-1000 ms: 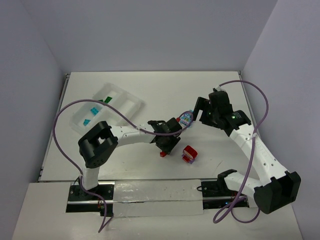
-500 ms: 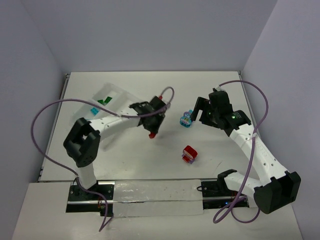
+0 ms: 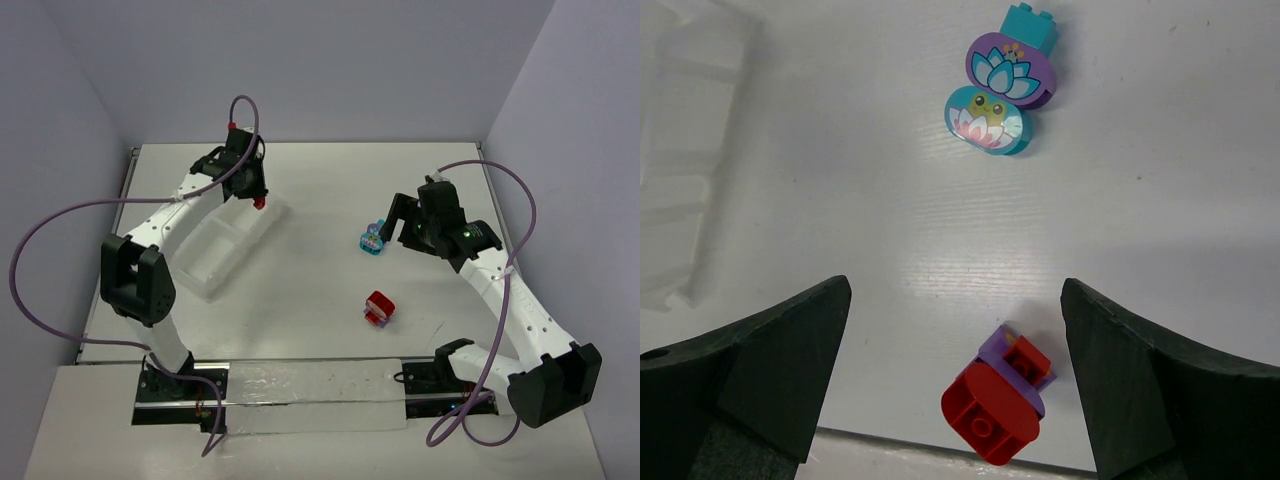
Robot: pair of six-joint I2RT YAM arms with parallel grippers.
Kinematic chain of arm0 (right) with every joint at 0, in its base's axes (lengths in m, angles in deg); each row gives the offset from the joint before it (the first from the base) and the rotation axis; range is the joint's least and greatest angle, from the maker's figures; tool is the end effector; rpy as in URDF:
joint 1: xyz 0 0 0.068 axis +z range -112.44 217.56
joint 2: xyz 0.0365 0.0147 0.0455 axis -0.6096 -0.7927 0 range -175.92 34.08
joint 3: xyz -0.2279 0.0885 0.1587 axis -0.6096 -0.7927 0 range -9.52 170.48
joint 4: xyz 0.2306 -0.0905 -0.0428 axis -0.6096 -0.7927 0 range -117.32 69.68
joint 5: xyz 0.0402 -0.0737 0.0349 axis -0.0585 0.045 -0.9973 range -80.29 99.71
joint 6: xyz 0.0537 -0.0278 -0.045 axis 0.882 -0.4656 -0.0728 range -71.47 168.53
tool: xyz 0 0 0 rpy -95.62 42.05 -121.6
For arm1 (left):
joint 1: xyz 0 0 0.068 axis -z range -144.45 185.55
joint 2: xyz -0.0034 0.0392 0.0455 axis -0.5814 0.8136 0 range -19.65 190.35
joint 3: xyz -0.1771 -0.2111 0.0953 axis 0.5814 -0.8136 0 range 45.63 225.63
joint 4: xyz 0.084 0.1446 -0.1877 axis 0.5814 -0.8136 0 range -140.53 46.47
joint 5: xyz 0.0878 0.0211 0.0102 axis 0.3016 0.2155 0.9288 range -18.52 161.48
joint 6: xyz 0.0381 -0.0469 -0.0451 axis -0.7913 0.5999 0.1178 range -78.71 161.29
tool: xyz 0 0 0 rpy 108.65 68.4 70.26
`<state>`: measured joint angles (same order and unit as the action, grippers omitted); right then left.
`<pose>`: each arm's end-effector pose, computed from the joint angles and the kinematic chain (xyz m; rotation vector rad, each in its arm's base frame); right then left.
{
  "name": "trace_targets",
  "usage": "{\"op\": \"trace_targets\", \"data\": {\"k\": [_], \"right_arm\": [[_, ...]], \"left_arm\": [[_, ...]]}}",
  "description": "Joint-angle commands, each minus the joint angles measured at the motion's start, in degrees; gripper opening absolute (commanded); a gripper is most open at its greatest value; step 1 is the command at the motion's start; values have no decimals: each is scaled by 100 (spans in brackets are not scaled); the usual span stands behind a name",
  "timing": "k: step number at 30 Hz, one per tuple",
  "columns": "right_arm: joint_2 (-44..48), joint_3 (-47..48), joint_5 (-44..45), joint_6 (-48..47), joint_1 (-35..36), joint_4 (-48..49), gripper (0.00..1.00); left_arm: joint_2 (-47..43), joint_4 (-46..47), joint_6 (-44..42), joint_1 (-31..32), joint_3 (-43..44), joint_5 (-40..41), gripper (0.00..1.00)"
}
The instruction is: Sort the legos into containers by color
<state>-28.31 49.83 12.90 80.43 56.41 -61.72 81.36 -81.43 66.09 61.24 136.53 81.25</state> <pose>0.2131 0.0690 0.3157 0.2976 2.3564 0.3676 0.3712 -0.1666 0.3079 -0.0602 2.4023 -0.2072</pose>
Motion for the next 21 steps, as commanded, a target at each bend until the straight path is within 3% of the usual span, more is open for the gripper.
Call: {"op": "trace_targets", "data": {"k": [1,9,12,13,15,17,19,21], "right_arm": [[137,54,-35,0,-22,187,93],[149,-64,-148,-94,-22,124,93],[148,-132,-290,-235,-15,18,93],[148,-143,-292,-246,-7,9,93],[196,-243,-500,-360,37,-102,93],[254,-276,-513,-415,87,-151,93],[306,-336,-503,-527,357,-325,92],[332,-353,-460,-527,535,-468,92]], "left_arm": [[364,403,334,-263,318,293,0],[907,407,369,-442,472,547,3],[1050,363,289,-460,511,659,31],[1061,341,289,-460,517,679,32],[1025,346,302,-460,482,704,57],[970,372,297,-460,429,683,63],[824,327,280,-460,439,683,76],[749,234,255,-452,548,675,76]]}}
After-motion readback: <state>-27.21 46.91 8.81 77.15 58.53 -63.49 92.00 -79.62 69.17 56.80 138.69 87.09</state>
